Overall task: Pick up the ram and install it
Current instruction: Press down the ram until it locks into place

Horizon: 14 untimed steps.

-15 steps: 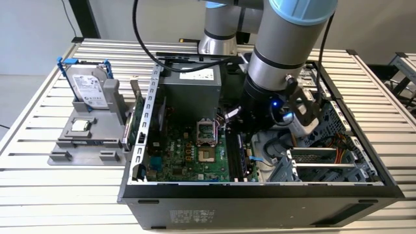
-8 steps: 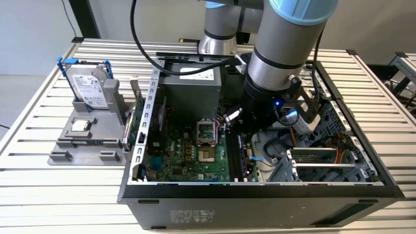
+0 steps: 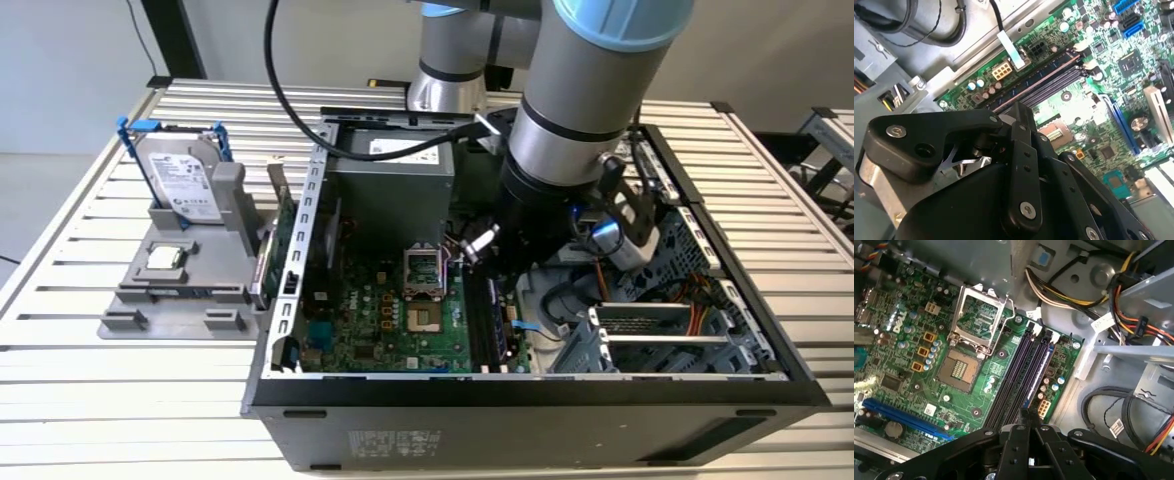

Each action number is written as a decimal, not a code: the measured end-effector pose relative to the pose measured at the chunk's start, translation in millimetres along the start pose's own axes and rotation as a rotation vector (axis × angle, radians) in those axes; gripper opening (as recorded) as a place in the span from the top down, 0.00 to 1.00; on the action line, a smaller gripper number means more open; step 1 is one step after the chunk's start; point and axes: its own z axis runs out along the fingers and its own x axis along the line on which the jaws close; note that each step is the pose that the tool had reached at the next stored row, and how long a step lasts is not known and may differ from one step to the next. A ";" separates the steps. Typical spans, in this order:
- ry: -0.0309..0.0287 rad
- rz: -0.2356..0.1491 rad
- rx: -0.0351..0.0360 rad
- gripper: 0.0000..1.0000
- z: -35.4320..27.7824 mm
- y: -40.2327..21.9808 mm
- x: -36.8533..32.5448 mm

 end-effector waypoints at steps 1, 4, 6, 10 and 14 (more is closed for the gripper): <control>0.0000 -0.009 -0.0002 1.00 0.0 0.0 0.0; 0.0007 -0.034 0.0001 1.00 -1.3 0.0 0.0; 0.0011 -0.054 0.0000 1.00 -2.1 0.0 0.0; 0.0016 -0.093 -0.0002 1.00 -3.8 0.1 0.0; 0.0025 -0.134 -0.0001 1.00 -4.4 0.1 0.0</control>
